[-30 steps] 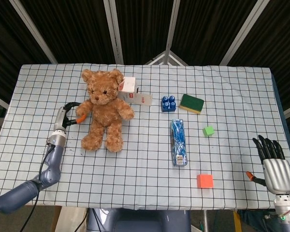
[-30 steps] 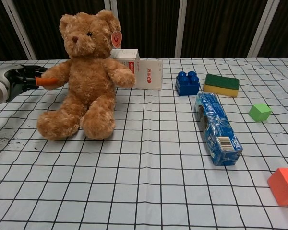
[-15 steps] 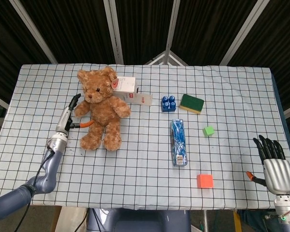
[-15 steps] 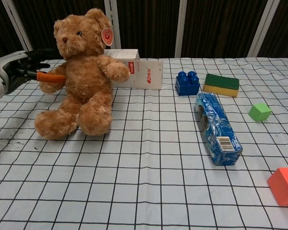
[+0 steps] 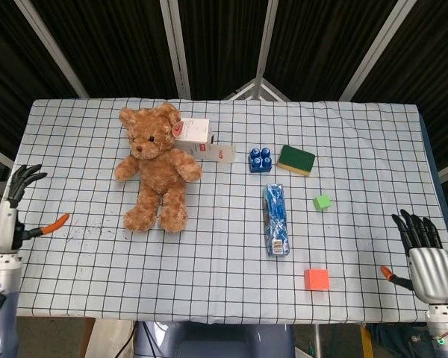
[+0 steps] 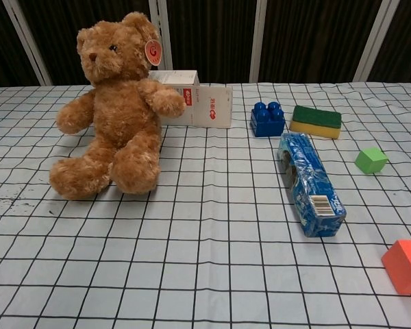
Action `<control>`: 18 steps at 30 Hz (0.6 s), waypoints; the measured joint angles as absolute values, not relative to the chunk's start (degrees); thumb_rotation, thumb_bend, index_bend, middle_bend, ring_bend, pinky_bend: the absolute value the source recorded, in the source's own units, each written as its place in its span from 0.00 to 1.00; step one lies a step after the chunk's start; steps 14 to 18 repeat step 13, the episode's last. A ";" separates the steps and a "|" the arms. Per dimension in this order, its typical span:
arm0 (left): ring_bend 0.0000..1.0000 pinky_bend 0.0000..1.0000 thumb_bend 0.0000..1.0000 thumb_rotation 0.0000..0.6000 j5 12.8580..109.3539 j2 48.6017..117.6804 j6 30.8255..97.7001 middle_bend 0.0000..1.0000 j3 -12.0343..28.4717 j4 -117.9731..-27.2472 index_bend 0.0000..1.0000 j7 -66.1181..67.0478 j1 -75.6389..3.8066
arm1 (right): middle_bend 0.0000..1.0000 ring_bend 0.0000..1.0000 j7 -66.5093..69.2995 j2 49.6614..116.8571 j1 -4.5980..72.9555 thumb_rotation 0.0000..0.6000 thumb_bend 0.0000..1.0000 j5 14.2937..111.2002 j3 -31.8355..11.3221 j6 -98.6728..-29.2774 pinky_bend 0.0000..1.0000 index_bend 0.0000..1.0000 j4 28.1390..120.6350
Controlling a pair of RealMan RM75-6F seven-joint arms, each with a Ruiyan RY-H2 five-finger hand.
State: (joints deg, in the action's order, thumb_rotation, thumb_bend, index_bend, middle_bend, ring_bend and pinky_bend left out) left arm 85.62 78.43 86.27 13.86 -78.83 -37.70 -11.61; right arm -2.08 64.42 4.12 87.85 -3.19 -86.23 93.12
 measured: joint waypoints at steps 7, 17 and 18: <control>0.00 0.00 0.33 1.00 80.80 75.57 88.97 0.12 12.39 -78.89 0.28 -21.30 -6.69 | 0.00 0.00 -2.12 64.29 4.11 1.00 0.15 88.21 -2.97 -86.18 0.00 0.00 93.10; 0.00 0.00 0.34 1.00 77.30 74.43 90.17 0.11 12.29 -80.38 0.28 -14.54 -4.66 | 0.00 0.00 -2.72 64.34 3.98 1.00 0.15 87.77 -3.23 -86.45 0.00 0.00 93.04; 0.00 0.00 0.34 1.00 77.30 74.43 90.17 0.11 12.29 -80.38 0.28 -14.54 -4.66 | 0.00 0.00 -2.72 64.34 3.98 1.00 0.15 87.77 -3.23 -86.45 0.00 0.00 93.04</control>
